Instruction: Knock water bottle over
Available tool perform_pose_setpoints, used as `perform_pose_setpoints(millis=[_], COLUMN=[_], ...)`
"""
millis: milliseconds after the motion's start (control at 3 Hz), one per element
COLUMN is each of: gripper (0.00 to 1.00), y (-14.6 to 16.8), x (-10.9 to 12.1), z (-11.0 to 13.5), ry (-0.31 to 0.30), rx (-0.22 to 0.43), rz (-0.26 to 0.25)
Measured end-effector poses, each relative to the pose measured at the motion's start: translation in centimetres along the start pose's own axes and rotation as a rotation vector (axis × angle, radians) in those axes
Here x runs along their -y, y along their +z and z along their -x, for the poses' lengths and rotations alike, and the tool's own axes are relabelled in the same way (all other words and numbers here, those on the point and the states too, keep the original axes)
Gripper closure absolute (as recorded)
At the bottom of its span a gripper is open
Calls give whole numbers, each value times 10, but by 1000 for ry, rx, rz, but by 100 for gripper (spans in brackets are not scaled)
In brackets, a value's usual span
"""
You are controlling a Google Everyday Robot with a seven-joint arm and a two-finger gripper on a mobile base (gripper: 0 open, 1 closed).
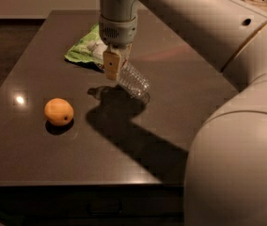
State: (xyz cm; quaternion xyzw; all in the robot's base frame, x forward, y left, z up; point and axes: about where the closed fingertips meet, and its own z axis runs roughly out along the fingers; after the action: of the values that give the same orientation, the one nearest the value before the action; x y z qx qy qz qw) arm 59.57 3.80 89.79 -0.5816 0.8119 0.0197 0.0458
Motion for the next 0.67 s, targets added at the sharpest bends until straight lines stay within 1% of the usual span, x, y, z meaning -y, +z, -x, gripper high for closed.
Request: perform_pose_setpoints(millis=[333, 667], gripper=[39, 15], y=[11, 23], x=[1, 3], z=[2, 6], ry=[-18, -32], rx=[-34, -59], rz=[14, 25])
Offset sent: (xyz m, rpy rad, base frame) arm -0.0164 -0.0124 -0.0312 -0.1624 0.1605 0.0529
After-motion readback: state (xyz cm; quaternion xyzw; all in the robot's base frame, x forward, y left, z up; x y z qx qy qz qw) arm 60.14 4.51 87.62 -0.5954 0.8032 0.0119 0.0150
